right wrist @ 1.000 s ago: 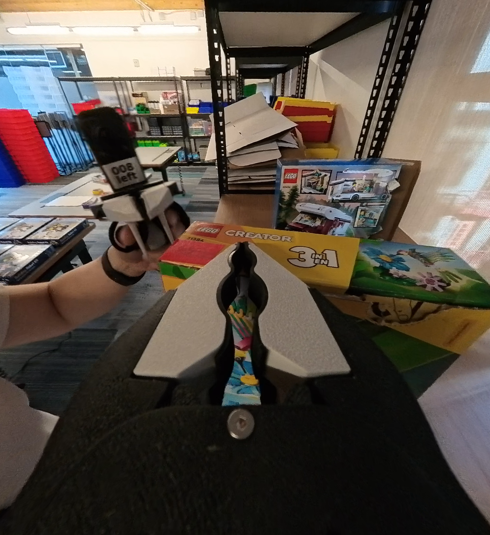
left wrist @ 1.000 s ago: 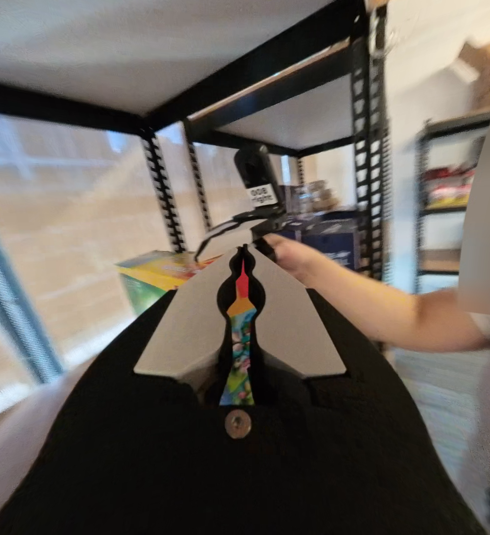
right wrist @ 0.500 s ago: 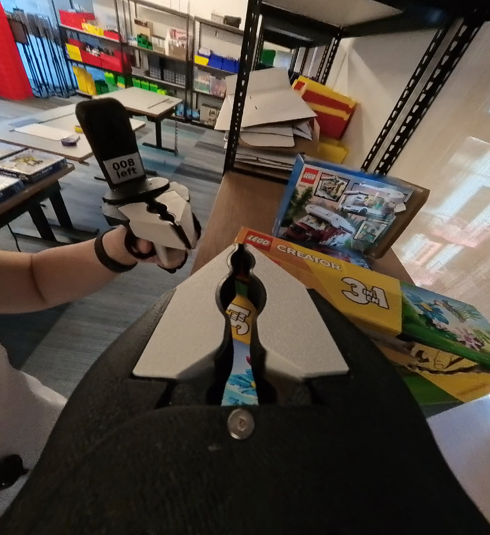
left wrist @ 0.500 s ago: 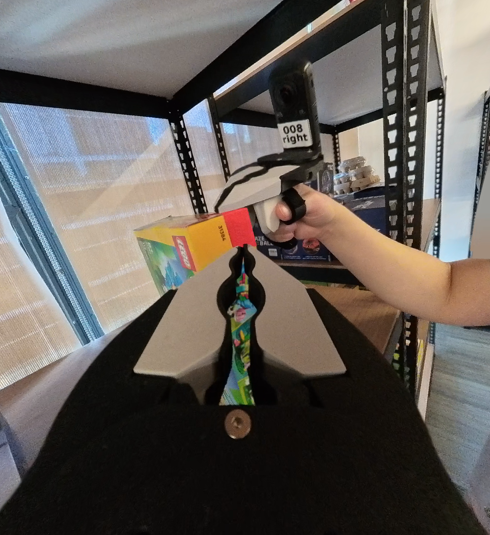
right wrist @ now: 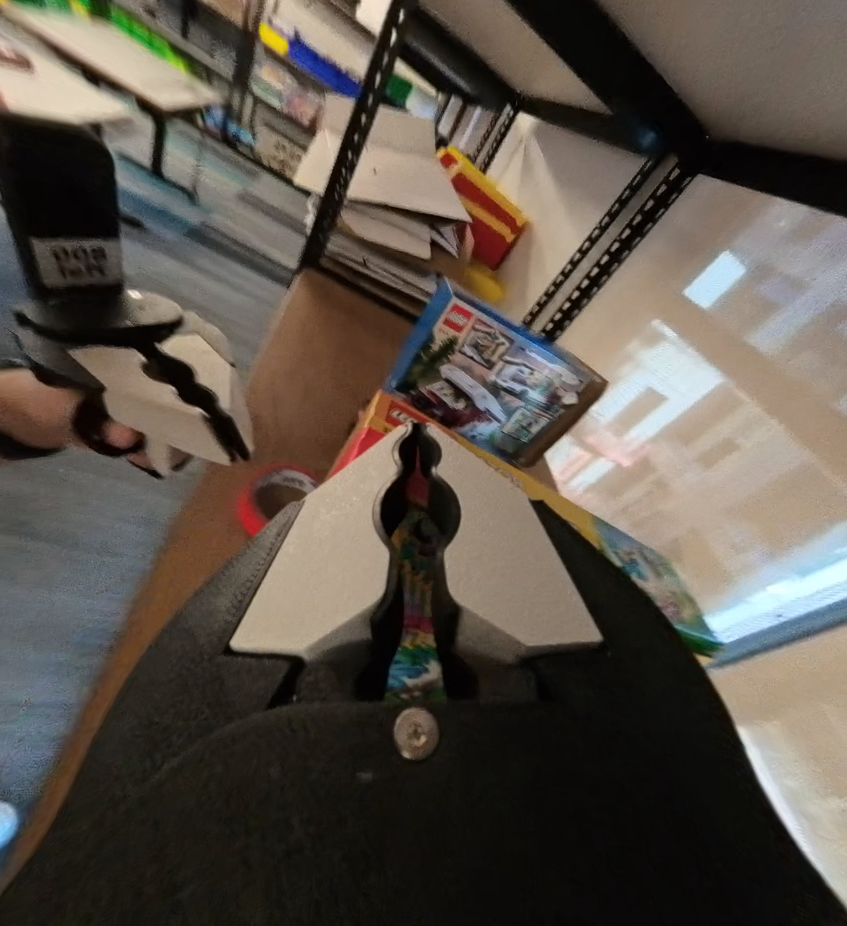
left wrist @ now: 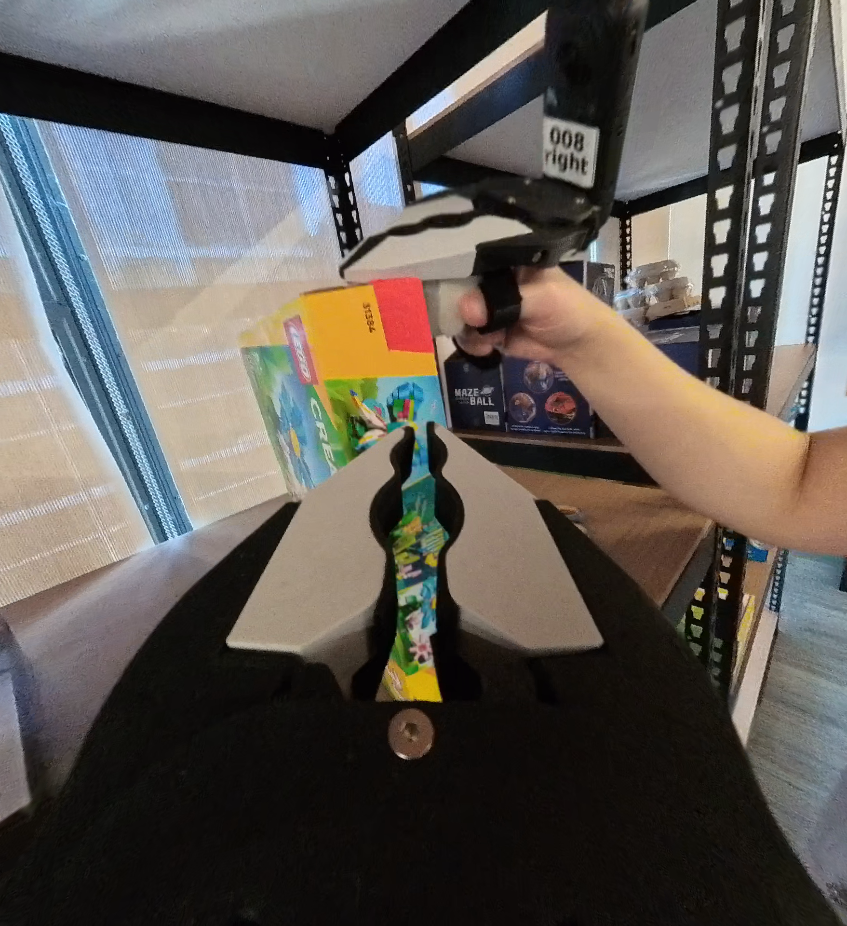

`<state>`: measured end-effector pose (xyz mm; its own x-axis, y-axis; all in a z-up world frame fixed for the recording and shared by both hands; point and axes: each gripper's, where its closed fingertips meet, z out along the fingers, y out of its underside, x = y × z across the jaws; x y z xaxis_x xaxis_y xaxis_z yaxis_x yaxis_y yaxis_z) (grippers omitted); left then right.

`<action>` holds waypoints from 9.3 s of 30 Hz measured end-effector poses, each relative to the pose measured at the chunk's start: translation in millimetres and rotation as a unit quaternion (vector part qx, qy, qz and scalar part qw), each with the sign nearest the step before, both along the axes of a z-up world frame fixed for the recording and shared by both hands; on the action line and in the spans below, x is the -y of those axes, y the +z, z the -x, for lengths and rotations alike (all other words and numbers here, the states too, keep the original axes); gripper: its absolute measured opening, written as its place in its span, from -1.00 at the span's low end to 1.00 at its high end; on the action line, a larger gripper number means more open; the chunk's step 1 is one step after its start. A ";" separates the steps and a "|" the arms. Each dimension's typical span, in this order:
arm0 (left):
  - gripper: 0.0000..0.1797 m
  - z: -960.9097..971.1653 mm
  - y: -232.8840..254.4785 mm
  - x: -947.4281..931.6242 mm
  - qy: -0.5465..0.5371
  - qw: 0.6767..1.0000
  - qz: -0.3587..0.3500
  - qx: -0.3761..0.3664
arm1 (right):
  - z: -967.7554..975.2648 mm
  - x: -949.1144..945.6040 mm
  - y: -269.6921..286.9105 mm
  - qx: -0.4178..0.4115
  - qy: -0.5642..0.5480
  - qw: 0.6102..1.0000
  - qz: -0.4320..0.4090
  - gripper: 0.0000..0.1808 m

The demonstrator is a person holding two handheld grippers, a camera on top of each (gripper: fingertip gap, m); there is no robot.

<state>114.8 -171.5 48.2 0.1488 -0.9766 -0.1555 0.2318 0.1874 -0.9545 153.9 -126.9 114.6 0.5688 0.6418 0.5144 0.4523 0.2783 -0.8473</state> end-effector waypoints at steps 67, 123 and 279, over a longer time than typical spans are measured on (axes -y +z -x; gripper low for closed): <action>-0.22 -83.0 9.8 11.9 0.070 0.992 -0.020 -0.107 | -59.6 43.3 -127.0 -0.259 -0.303 0.915 0.064 0.00; -0.91 123.8 -154.3 -27.2 -0.373 0.847 0.036 -0.376 | 77.2 102.3 -5.2 -0.151 -0.118 0.977 -0.096 -0.79; -1.00 26.1 -128.9 290.8 -0.008 0.900 -0.295 -0.321 | 79.1 316.4 -227.1 -0.280 -0.171 0.889 0.318 -0.92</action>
<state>88.7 -462.3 -80.7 -0.1705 -0.6977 -0.6958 -0.3254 0.7064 -0.6286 74.8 -443.4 -112.5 0.8392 0.4422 -0.3167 -0.1243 -0.4110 -0.9031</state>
